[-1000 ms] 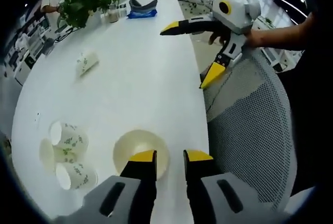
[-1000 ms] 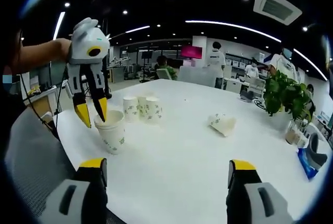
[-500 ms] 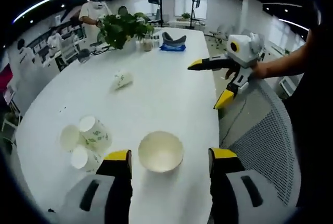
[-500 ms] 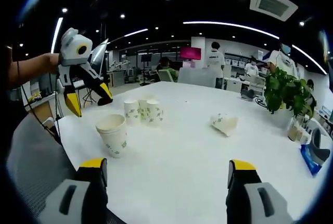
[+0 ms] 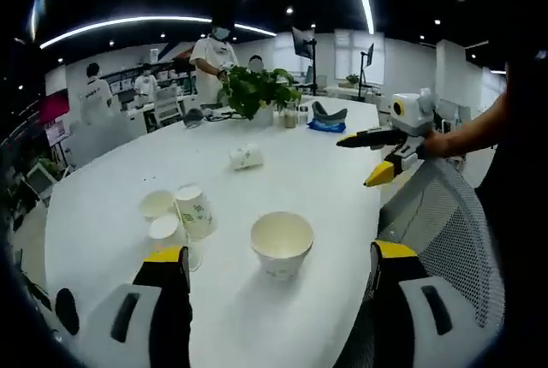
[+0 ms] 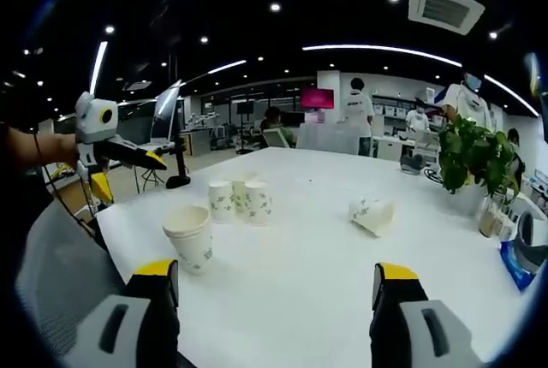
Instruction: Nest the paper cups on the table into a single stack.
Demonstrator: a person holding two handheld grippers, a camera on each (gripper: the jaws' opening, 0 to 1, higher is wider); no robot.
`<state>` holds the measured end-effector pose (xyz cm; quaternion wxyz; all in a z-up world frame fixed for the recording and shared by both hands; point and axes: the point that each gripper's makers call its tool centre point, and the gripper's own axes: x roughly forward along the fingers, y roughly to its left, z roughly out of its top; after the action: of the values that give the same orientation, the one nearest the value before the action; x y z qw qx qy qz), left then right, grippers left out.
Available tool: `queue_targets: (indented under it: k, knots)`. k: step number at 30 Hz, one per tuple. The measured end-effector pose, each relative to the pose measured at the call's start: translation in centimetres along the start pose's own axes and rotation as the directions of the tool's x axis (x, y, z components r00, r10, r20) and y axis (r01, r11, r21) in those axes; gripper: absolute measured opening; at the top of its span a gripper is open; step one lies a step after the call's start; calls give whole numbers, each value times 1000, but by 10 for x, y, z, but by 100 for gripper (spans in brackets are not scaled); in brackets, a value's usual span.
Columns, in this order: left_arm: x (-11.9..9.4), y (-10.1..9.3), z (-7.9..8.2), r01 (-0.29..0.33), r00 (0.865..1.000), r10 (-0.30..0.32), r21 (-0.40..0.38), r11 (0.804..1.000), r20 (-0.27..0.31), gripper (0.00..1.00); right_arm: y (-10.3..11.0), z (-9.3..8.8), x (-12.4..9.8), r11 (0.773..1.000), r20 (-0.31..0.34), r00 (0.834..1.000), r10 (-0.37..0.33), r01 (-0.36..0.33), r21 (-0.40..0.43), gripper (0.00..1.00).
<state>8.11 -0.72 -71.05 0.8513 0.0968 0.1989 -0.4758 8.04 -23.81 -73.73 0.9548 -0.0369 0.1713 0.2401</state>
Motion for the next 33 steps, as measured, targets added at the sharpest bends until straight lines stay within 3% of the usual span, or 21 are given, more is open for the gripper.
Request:
queue_targets:
  k: [5, 8, 13, 18, 22, 27, 33]
  knots:
    - [-13, -1, -9, -66, 996, 68, -30, 997, 54, 99, -17, -1, 2, 1000, -12, 1000, 10, -10, 15, 95]
    - [-19, -2, -10, -95, 991, 100, -62, 994, 91, 99, -25, -3, 5, 1000, -20, 1000, 17, -16, 10, 94]
    - [-24, -9, -22, -115, 988, 121, -63, 991, 98, 99, -42, -10, 13, 999, -40, 999, 14, -15, -29, 90]
    - [-22, -7, -19, -144, 970, 168, -141, 979, 178, 99, -59, -16, 20, 1000, -46, 999, -8, 9, 26, 86]
    - [-13, -9, -25, -150, 972, 167, -111, 982, 164, 99, -82, -24, 28, 997, -64, 997, -44, 48, 61, 85]
    - [-10, -14, -24, -137, 974, 153, -103, 985, 168, 99, -106, -24, 34, 991, -42, 995, -91, 95, 99, 82]
    - [-11, -10, -28, -147, 971, 166, -118, 982, 170, 99, -120, -26, 45, 989, -55, 992, -109, 114, 92, 80]
